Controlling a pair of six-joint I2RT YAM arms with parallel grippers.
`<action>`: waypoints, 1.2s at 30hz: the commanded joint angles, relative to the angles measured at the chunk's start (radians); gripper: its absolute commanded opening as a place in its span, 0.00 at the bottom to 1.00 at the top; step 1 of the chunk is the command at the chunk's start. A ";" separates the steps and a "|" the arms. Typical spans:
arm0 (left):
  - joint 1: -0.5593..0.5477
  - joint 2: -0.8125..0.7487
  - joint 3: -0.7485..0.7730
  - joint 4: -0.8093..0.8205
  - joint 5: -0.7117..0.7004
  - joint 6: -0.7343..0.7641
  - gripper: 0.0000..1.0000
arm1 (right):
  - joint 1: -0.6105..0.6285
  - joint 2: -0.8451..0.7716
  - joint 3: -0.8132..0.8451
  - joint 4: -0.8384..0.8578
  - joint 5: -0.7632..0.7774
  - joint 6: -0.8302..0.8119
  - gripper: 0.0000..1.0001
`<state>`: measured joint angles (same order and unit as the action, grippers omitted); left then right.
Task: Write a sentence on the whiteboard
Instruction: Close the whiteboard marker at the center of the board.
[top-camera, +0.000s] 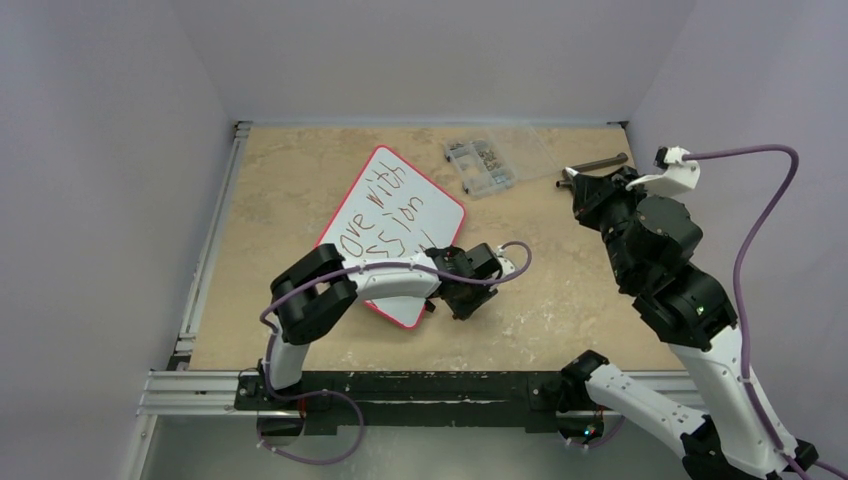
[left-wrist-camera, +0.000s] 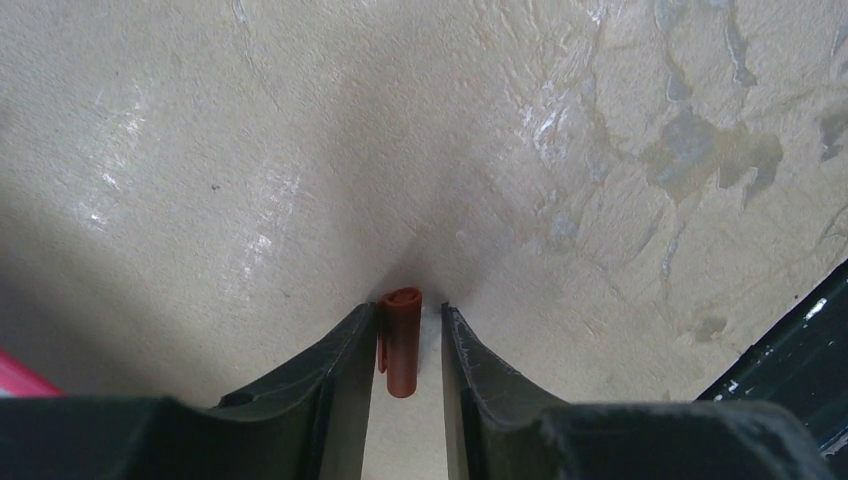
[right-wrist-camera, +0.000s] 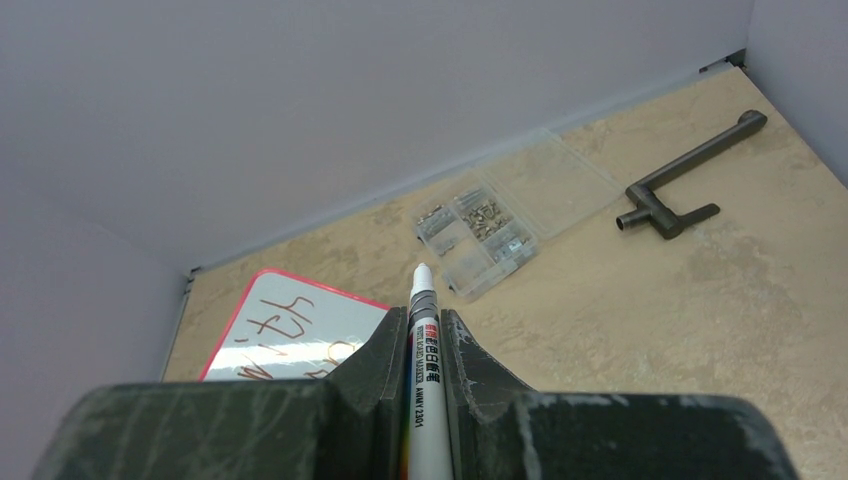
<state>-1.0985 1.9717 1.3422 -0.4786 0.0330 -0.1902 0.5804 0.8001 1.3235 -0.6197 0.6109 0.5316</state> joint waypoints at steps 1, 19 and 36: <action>-0.025 0.032 0.038 0.005 -0.030 0.011 0.26 | -0.004 -0.001 0.023 0.032 0.001 0.001 0.00; -0.026 0.017 -0.012 -0.028 -0.109 0.047 0.29 | -0.005 0.005 0.003 0.047 -0.006 0.010 0.00; -0.025 0.008 -0.036 -0.105 -0.181 0.083 0.38 | -0.004 0.019 -0.010 0.061 -0.017 0.018 0.00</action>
<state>-1.1282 1.9808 1.3460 -0.4728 -0.0807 -0.1383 0.5804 0.8173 1.3170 -0.6048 0.6003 0.5362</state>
